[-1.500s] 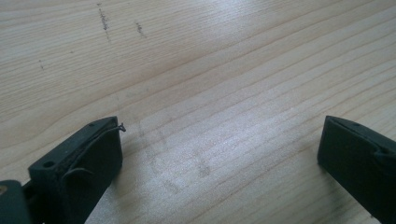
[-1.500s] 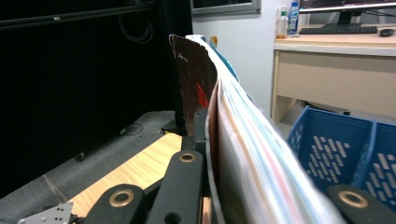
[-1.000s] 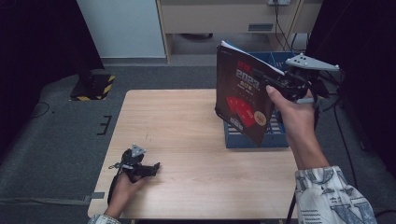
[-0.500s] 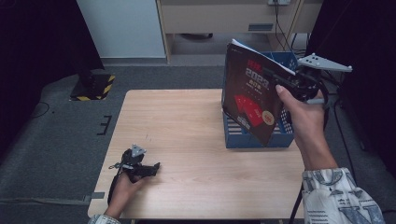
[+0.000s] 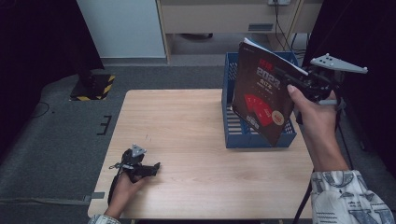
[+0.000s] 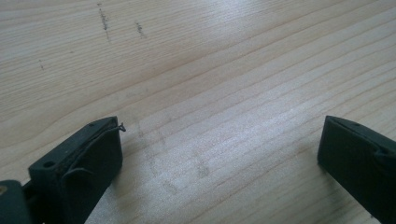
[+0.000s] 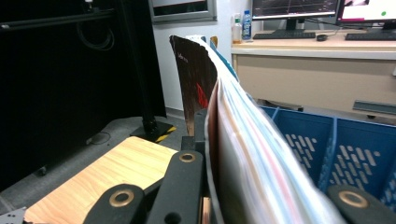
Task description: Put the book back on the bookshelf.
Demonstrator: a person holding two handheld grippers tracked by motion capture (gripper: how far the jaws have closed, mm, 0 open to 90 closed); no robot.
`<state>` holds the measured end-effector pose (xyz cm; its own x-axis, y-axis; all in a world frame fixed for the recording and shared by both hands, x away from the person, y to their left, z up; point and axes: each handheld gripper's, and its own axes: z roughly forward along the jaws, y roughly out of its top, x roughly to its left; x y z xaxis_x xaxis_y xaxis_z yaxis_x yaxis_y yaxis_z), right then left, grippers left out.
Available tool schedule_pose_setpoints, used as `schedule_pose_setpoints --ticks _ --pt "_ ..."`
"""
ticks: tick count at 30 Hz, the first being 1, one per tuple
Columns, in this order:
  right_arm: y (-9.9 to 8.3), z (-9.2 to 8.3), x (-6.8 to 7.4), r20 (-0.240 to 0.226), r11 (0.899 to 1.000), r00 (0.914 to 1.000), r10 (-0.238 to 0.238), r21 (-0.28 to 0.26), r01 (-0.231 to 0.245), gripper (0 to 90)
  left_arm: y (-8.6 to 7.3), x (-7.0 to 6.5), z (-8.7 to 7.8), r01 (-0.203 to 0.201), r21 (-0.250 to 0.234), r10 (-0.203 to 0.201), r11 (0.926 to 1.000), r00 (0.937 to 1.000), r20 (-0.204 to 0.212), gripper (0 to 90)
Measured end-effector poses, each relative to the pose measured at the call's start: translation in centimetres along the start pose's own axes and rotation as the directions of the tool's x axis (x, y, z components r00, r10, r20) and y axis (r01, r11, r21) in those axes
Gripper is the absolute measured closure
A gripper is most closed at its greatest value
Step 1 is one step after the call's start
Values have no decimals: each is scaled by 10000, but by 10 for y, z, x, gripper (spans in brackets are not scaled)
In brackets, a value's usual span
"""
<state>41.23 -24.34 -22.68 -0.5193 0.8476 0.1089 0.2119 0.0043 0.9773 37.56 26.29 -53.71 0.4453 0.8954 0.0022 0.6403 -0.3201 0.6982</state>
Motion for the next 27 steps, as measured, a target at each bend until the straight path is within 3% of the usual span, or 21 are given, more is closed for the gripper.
schedule_pose_setpoints --ticks 27 --pt "-8 -8 -21 801 10000 9968 15 27 -17 871 0 -1 0 16 -7 -16 10000 10000 -16 0"
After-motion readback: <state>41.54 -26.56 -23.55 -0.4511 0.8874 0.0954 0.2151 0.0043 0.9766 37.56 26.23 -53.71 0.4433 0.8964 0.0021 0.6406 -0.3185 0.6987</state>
